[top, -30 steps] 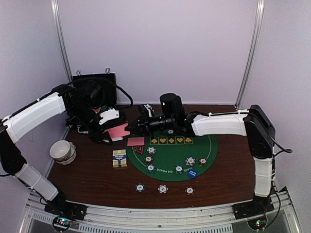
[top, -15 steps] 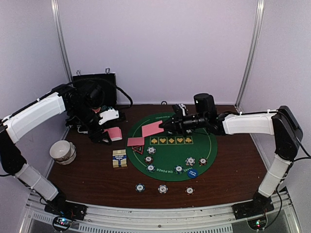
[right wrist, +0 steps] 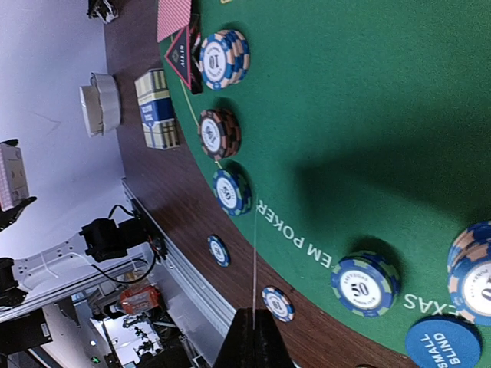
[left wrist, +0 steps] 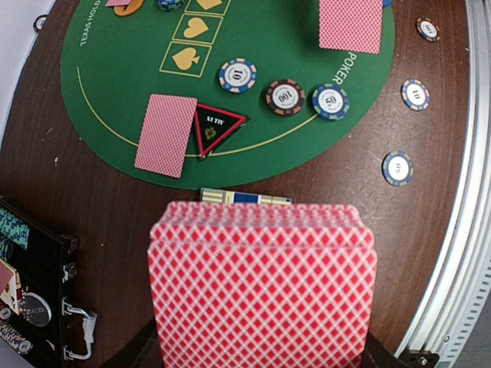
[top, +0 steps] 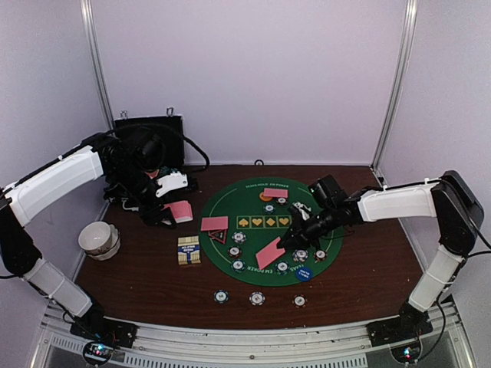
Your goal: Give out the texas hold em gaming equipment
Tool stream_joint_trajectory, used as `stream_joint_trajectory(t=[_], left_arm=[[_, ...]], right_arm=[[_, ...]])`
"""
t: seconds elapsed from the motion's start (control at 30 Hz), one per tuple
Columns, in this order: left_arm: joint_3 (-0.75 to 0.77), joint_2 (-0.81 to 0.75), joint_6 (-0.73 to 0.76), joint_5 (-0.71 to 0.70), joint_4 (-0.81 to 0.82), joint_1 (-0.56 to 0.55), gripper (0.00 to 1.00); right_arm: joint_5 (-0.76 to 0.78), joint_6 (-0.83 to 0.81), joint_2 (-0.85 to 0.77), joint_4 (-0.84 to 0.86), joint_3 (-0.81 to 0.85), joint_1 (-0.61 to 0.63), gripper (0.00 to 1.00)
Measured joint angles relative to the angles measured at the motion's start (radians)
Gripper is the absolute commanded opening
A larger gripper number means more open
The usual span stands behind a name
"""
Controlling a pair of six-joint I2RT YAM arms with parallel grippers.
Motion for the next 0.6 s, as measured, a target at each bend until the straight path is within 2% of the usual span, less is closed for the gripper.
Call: stream_joint_trajectory(t=[0.6], left_arm=[[0.0,0.0,0.001,0.004,-0.007,0.0,0.0]], right_arm=[[0.147,-0.198,0.032,-0.219,0.1,-0.007,0.0]])
